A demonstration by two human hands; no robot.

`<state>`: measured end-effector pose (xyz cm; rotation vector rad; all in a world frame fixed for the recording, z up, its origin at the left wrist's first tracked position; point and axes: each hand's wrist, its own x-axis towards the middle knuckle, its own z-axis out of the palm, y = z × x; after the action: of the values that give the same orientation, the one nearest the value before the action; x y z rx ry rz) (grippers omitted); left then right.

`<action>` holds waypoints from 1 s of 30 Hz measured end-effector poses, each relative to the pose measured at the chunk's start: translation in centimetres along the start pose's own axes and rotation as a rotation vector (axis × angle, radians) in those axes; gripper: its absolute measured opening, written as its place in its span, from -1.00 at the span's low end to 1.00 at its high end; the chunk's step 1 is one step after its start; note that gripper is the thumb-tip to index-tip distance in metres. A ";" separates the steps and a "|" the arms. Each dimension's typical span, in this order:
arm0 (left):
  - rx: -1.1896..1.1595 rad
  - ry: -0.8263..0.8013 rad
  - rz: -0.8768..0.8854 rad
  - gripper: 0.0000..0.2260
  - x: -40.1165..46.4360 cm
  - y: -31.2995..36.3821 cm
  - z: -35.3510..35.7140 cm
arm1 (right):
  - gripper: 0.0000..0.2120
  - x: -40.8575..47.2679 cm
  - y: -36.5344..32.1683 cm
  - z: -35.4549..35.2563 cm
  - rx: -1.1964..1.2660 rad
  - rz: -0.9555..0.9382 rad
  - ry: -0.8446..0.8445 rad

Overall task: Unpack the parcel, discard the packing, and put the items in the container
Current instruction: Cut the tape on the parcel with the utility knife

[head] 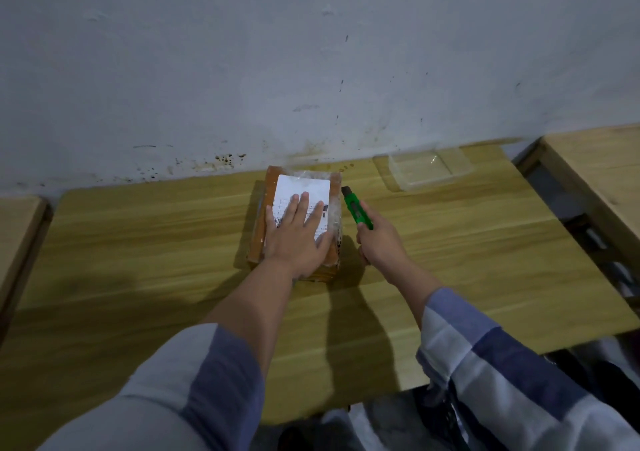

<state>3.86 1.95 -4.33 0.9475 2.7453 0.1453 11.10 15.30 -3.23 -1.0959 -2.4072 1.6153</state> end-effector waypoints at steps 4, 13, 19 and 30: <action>0.027 0.014 0.039 -0.40 0.0 -0.7 0.4 | -0.55 0.3 -0.3 -0.3 -0.005 -0.018 0.025; 0.041 0.047 0.037 -0.38 -0.2 -0.6 0.7 | -0.55 0.1 -1.5 -1.0 0.220 0.121 -0.017; 0.047 0.053 0.018 -0.39 -0.3 -0.3 0.9 | -0.56 -0.1 -1.6 -1.1 0.145 0.107 0.052; 0.082 0.039 -0.005 -0.42 -0.1 -0.1 0.9 | -0.52 -1.2 -4.2 -0.9 -0.429 -0.032 0.048</action>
<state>4.14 1.79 -5.24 0.9684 2.8086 0.0512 10.14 14.47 1.09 -1.1183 -2.7972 1.0714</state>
